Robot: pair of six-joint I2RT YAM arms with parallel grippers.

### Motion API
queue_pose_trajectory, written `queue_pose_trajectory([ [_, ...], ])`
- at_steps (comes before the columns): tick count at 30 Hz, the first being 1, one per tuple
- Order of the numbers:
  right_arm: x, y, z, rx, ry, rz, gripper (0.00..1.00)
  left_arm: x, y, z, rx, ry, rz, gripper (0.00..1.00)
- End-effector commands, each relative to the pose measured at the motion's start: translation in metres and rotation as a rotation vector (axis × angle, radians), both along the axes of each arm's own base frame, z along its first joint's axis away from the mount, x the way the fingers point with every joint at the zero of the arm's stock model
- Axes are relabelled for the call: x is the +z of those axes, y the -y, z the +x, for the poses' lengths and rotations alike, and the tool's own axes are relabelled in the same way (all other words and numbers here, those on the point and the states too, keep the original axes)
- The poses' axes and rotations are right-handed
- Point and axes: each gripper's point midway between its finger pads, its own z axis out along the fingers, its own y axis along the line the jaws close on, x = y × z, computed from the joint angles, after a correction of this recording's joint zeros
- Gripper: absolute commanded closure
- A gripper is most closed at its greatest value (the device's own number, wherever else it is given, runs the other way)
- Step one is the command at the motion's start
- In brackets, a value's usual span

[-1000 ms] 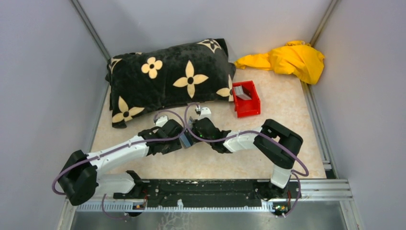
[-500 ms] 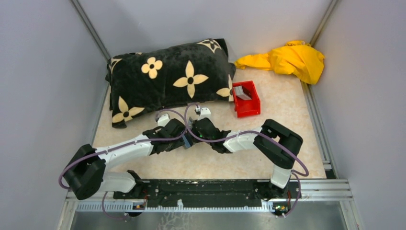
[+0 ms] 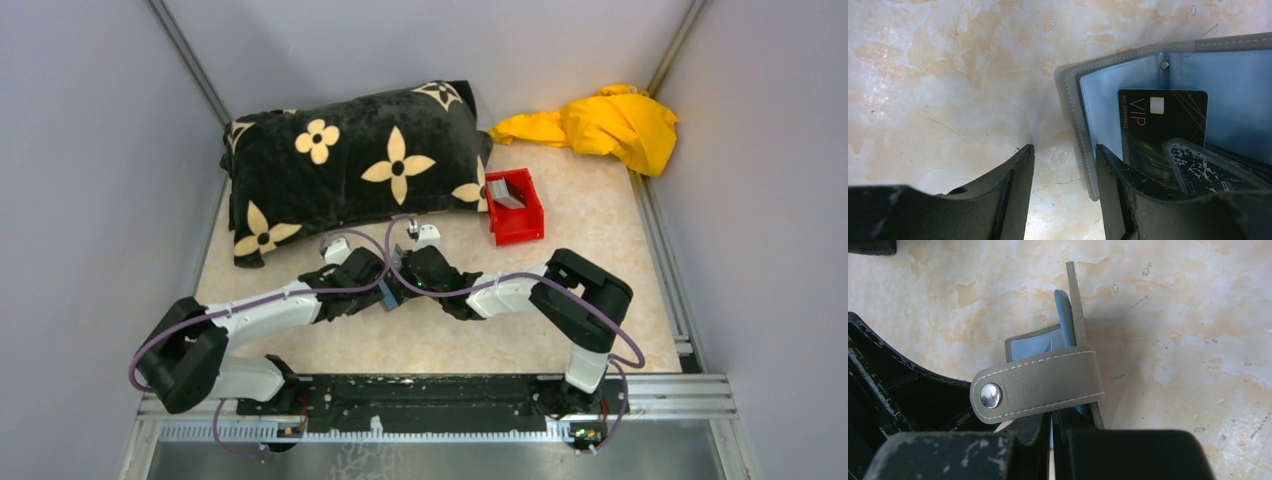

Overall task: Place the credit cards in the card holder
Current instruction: Open the card holder at the center of the board.

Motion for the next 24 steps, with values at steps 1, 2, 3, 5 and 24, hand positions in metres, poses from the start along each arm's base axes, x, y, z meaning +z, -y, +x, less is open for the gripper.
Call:
queue_pose_trajectory([
  [1,-0.029,0.012,-0.021,0.041,-0.07,-0.084,1.0,-0.002,-0.006,0.001,0.056,0.021,-0.02,0.44],
  [2,-0.029,0.012,-0.021,0.04,-0.07,-0.084,1.0,0.0,-0.007,0.002,0.061,0.032,-0.029,0.44],
  [3,-0.029,0.012,-0.021,0.041,-0.07,-0.082,1.0,0.001,-0.007,0.002,0.063,0.044,-0.037,0.44],
  [5,-0.03,0.011,-0.022,0.044,-0.073,-0.082,1.0,0.004,-0.008,0.003,0.072,0.064,-0.049,0.44],
  [24,-0.034,0.012,-0.024,0.048,-0.079,-0.082,1.0,0.021,0.001,0.013,0.078,0.113,-0.1,0.78],
])
